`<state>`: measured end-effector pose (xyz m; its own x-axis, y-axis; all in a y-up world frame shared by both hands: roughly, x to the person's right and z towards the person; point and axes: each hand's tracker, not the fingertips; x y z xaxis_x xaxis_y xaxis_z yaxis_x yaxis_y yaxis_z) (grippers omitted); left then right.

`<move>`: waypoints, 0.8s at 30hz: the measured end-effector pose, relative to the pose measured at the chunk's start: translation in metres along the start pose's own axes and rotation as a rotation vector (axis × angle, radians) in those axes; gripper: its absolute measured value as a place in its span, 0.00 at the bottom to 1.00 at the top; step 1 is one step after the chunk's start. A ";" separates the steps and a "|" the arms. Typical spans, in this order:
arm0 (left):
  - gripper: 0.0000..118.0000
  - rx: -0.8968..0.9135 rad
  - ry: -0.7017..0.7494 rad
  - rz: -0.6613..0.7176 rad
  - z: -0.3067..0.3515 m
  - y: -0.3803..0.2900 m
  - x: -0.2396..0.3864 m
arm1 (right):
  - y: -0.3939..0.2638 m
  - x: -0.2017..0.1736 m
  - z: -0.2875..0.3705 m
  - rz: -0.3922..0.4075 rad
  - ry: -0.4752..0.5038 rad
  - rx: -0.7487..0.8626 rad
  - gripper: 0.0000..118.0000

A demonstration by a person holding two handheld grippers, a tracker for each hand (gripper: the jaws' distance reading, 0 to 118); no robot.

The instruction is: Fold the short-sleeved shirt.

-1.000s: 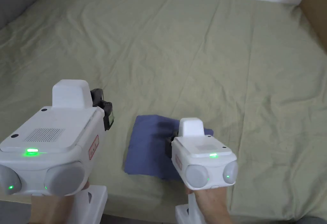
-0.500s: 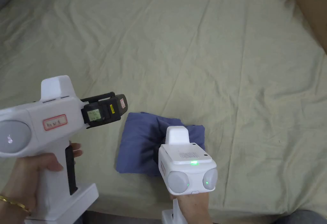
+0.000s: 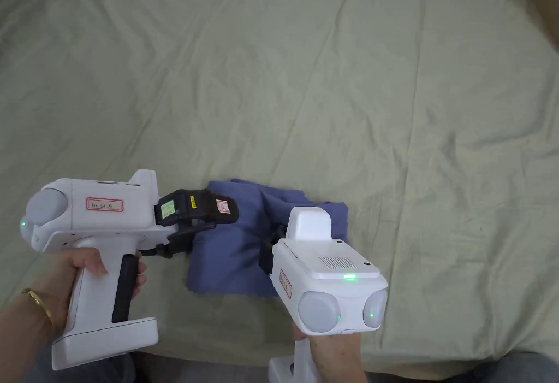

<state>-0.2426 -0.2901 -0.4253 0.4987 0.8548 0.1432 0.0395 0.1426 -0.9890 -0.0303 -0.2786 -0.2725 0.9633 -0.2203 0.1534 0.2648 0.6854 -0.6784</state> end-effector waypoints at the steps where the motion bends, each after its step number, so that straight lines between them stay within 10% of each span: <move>1: 0.96 -0.032 -0.019 -0.011 -0.007 0.000 0.002 | 0.000 0.002 0.000 -0.020 0.007 -0.004 0.00; 14: 0.25 -0.104 0.248 -0.073 -0.030 0.006 0.037 | 0.052 0.042 0.066 -0.103 -0.021 0.130 0.00; 24: 0.20 -0.059 0.449 -0.143 0.051 0.036 0.072 | 0.081 0.076 0.145 -0.150 -0.058 0.283 0.00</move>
<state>-0.2492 -0.1977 -0.4482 0.8093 0.5263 0.2606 0.1779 0.2033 -0.9628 0.0703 -0.1392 -0.2112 0.9113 -0.2989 0.2832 0.3980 0.8158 -0.4197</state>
